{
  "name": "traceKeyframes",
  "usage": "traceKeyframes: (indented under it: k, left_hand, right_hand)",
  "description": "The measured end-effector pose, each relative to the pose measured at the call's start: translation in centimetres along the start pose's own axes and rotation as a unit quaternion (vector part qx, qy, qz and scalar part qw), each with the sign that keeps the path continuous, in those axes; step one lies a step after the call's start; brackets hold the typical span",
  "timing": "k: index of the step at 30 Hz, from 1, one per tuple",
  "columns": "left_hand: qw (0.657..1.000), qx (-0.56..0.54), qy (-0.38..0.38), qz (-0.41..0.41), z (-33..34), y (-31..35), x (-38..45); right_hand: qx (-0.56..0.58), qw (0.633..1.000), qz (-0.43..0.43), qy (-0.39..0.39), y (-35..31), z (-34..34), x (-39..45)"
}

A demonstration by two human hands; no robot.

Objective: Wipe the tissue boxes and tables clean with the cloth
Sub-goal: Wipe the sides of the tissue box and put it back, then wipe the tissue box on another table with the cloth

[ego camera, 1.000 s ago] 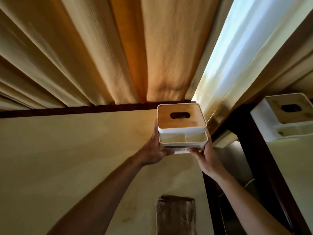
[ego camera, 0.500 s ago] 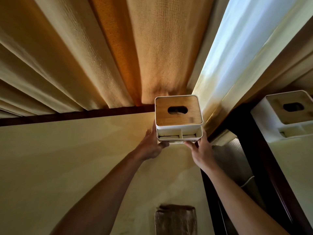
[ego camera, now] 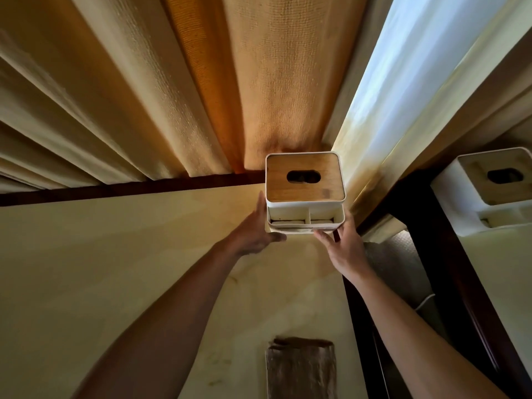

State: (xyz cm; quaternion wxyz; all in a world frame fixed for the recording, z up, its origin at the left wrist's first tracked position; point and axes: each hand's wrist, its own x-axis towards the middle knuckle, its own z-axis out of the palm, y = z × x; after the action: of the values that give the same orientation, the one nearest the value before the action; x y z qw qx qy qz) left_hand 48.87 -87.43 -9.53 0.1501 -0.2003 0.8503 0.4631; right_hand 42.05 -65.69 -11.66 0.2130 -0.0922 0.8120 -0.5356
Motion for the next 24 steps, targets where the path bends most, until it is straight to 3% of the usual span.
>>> traceKeyframes:
  k: [2,8,18,24]
  left_hand:
    - [0.999,0.026,0.007,-0.021,-0.9,0.0,-1.3]
    - [0.981,0.077,0.142,-0.104,-2.5,-4.0,-10.2]
    - [0.965,0.169,0.164,-0.114,2.3,-13.8,-26.2]
    - [0.954,0.240,0.147,-0.097,3.6,-18.4,-30.5]
  right_hand:
    - [-0.011,1.000,-0.007,-0.001,-0.5,-0.4,-1.0]
    - [-0.085,0.995,-0.021,0.046,-0.2,-0.3,-8.1]
    - [-0.274,0.950,-0.149,0.001,2.4,4.6,-22.0]
    - [-0.391,0.914,-0.110,0.000,4.7,7.4,-27.3]
